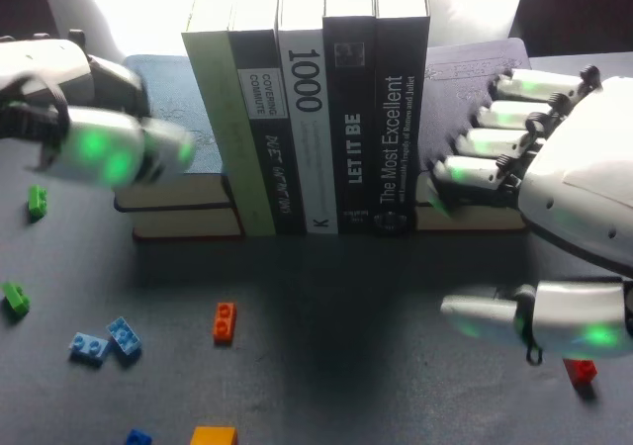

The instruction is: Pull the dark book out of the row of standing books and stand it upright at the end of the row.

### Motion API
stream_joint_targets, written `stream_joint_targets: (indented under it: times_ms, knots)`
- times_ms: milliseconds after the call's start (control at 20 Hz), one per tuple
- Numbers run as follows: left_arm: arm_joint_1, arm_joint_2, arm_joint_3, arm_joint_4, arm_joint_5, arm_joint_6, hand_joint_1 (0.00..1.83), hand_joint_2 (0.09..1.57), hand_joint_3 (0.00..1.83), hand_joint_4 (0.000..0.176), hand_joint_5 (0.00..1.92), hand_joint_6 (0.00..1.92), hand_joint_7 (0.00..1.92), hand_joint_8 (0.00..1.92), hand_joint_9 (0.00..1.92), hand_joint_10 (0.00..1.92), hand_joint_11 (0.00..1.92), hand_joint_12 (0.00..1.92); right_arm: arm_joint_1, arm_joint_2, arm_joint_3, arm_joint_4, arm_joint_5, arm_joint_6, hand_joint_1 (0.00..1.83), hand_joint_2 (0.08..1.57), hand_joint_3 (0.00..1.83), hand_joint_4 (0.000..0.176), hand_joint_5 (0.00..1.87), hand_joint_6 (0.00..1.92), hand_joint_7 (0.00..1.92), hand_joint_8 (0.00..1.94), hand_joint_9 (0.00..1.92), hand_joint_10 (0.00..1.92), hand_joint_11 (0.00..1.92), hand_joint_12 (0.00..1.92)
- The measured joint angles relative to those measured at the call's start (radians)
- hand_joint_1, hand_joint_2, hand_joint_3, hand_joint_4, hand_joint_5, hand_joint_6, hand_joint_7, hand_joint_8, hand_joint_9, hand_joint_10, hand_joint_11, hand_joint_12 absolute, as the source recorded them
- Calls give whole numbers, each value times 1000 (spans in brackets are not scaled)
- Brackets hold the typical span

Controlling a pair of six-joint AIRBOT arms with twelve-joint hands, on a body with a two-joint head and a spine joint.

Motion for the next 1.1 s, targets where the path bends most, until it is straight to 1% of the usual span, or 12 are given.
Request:
stream_joint_targets:
  times_ms: [200, 250, 300, 400, 450, 500, 600, 700, 750, 850, 900, 1100]
  knots:
    - [-5, 0, 2, 1, 1, 0, 0, 1262, 19, 50, 71, 10, 72, 7, 29, 8, 28, 25, 0, 0, -11, 17, -1, -1, 24, 1167, 5, 0, 200, 0, 182, 1, 154, 2, 0, 359]
    - [-5, 0, 2, 2, 1, 0, 0, 1286, 0, 48, 83, 9, 81, 7, 48, 11, 5, 157, 0, 2, -20, 18, -1, -3, 17, 1169, 4, 0, 196, 0, 182, 1, 152, 1, 0, 338]
    - [-5, 0, 2, 3, 1, 1, 0, 1293, 0, 45, 86, 7, 63, 3, 30, 2, 0, 148, 1, 3, -40, 37, 2, -31, 7, 1170, 3, 0, 205, 3, 196, 3, 160, 3, 0, 372]
    - [-5, 0, 2, 2, 1, 1, 0, 1289, 0, 46, 91, 7, 65, 5, 26, 1, 0, 140, 8, 2, -86, 129, 19, -134, 0, 1171, 1, 0, 217, 4, 169, 1, 113, 1, 0, 309]
    - [-5, 0, 2, 3, 1, 0, 0, 1288, 0, 48, 80, 2, 66, 4, 30, 2, 0, 136, 8, 2, -108, 145, 44, -164, 0, 1173, 2, 3, 240, 13, 169, 3, 110, 2, 0, 300]
    - [-5, 0, 2, 3, 1, 0, 0, 1293, 0, 42, 85, 3, 67, 3, 25, 0, 0, 88, 10, 2, -125, 151, 71, -180, 0, 1171, 1, 17, 299, 25, 177, 3, 120, 5, 0, 339]
    - [-5, 0, 2, 2, 1, 0, 0, 1287, 0, 36, 82, 1, 71, 1, 37, 1, 0, 109, 34, 1, -136, 181, 102, -211, 0, 1169, 0, 25, 431, 35, 197, 3, 115, 1, 0, 410]
    - [-5, 0, 2, 3, 2, 1, 0, 1296, 2, 38, 69, 0, 61, 0, 32, 0, 0, 87, 81, -9, -132, 257, 159, -264, 0, 1175, 1, 18, 533, 32, 201, 0, 103, 0, 0, 363]
    - [-5, 0, 2, 3, 2, 0, 0, 1296, 1, 40, 80, 2, 72, 1, 40, 2, 0, 145, 99, -18, -129, 270, 181, -283, 0, 1178, 1, 11, 603, 28, 205, 0, 91, 0, 0, 347]
    - [-5, 0, 2, 3, 1, 0, 0, 1294, 0, 34, 68, 5, 73, 0, 36, 0, 0, 88, 122, -43, -129, 269, 219, -309, 0, 1178, 0, 7, 672, 31, 209, 1, 95, 2, 0, 366]
    - [-5, 0, 2, 3, 1, 1, 0, 1286, 0, 30, 65, 5, 71, 0, 37, 0, 0, 82, 132, -61, -128, 267, 235, -328, 0, 1180, 1, 0, 690, 34, 213, 2, 97, 3, 0, 371]
    - [-5, 0, 2, 3, 2, 5, 0, 1298, 3, 30, 90, 5, 90, 4, 54, 5, 0, 156, 132, -182, -66, 282, 340, -416, 0, 1178, 0, 0, 727, 15, 171, 0, 56, 0, 0, 335]
